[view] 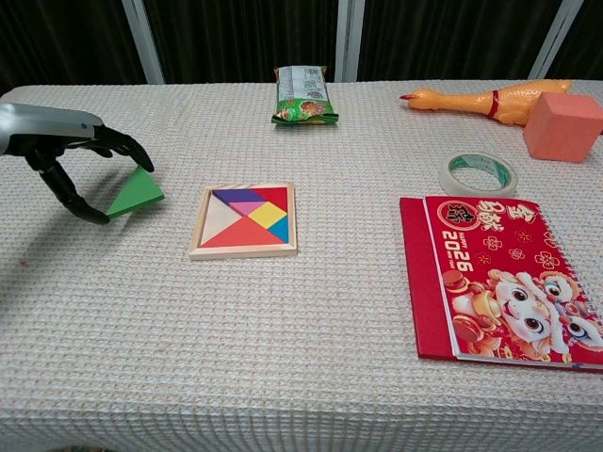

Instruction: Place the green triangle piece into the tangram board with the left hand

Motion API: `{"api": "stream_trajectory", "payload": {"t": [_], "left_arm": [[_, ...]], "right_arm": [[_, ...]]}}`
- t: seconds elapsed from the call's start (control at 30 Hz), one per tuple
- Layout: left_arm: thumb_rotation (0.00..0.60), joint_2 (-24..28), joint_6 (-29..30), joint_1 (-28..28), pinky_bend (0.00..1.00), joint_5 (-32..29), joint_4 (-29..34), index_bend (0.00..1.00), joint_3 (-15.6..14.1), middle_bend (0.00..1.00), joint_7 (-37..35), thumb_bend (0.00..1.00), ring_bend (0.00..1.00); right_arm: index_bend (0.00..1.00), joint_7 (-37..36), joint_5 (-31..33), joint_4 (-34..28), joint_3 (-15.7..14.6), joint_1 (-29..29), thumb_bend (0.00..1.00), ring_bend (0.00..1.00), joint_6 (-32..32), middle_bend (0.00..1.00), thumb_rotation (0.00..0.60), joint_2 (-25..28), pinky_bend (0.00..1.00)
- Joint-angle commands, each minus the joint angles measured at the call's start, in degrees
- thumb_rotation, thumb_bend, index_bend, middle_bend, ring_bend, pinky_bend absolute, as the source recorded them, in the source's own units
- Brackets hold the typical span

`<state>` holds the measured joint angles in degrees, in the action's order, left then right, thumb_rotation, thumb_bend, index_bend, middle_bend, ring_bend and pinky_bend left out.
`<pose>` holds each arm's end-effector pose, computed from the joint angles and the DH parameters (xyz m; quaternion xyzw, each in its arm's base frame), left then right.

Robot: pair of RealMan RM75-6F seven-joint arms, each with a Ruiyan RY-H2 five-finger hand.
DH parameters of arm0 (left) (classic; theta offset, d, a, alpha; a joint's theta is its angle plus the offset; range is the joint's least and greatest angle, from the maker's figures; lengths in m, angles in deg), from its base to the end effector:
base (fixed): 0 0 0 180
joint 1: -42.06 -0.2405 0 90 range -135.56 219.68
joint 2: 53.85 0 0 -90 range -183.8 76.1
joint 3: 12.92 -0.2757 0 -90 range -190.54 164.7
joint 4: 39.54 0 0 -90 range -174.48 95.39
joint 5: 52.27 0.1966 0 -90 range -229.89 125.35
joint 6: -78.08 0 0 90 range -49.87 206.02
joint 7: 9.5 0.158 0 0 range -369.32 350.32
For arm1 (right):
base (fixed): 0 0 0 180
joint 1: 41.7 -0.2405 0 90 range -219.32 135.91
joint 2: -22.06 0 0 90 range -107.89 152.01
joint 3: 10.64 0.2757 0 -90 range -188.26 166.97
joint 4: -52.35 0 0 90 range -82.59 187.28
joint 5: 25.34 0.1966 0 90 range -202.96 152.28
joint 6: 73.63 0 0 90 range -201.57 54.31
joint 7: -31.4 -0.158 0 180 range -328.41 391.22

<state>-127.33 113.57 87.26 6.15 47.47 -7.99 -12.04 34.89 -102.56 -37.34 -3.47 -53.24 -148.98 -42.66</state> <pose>-0.2182 0.3695 0.0359 -0.7213 -0.5394 -0.2663 0.3433 -0.3302 -0.2485 0.1780 0.6005 -0.3912 0.3495 0.6035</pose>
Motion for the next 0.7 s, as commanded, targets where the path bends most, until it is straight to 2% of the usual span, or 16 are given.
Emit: {"api": "stream_trajectory", "payload": {"t": [0.03, 0.23, 0.47, 0.7], "left_arm": [[0.6, 0.15, 3.08, 0.61, 0.01, -4.78, 3.59, 0.44, -0.37, 0.12, 4.75, 0.2, 0.0], [0.6, -0.71, 8.24, 1.66, 0.01, -10.89, 7.7, 0.44, -0.42, 0.12, 11.08, 0.2, 0.0], [0.6, -5.13, 15.37, 2.57, 0.0, -16.74, 10.64, 0.46, -0.17, 0.13, 17.94, 0.2, 0.0], [0.6, -7.63, 18.05, 3.35, 0.0, -20.31, 12.49, 0.46, -0.4, 0.14, 22.29, 0.2, 0.0]], "right_arm": [[0.0, -0.45, 0.21, 0.52, 0.17, -0.34, 0.45, 0.0, 0.54, 0.0, 0.6, -0.24, 0.0], [0.0, -1.3, 0.38, 1.5, 0.12, -0.79, 0.45, 0.0, 1.51, 0.0, 0.6, -0.74, 0.0], [0.0, -1.59, -0.08, 1.28, 0.08, -0.63, 0.45, 0.0, 0.83, 0.0, 0.6, -0.66, 0.0], [0.0, -1.24, -0.25, 0.77, -0.06, -0.64, 0.45, 0.0, 0.73, 0.0, 0.6, -0.55, 0.0]]}}
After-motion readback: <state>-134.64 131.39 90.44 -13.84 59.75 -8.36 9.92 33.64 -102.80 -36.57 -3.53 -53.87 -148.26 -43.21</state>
